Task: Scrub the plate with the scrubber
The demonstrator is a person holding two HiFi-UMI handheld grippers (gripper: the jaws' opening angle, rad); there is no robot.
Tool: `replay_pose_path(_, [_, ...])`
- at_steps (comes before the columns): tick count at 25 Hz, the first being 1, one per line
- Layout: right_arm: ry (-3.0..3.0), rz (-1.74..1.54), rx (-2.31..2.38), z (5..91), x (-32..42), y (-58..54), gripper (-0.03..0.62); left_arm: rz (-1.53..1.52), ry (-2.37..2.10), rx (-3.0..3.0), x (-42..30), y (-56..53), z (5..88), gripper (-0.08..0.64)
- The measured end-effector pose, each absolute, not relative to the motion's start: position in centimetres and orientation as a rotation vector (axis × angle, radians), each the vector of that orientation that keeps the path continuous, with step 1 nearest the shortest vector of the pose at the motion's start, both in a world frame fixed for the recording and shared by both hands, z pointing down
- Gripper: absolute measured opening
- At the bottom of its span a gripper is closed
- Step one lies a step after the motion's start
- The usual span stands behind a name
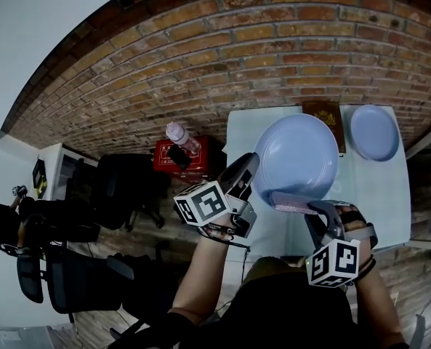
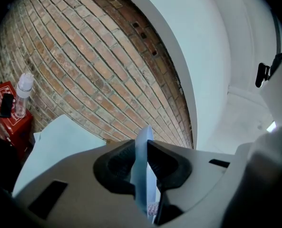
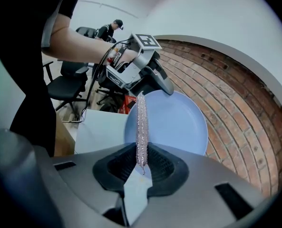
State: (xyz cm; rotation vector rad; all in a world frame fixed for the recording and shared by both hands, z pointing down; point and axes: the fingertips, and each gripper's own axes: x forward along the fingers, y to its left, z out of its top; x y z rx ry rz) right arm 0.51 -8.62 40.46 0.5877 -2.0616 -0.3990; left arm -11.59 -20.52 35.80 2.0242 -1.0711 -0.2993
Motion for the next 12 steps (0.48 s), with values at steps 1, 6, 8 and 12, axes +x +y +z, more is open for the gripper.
replay_pose_path(1, [-2.070,-0.398,0.593,40.3,0.3,-8.8,0.087,-0.296,-1.063,2.026,-11.3,-20.4,35.8,0.086])
replay_pose_path(6, [-2.085,-0.398,0.657,39.4,0.7,-10.4,0.087,-0.289,-1.025,2.031,-10.2,-19.7,36.0,0.087])
replay_pose_path(8, [-2.086,-0.401,0.689,38.9,1.0,-11.2,0.087,-0.294,-1.006,2.031,-9.9,-19.5,36.0,0.087])
replay_pose_path(12, [-2.085,-0.417,0.751,37.4,1.3,-12.9,0.087,-0.293,-0.968,2.033,-9.3,-18.9,35.8,0.087])
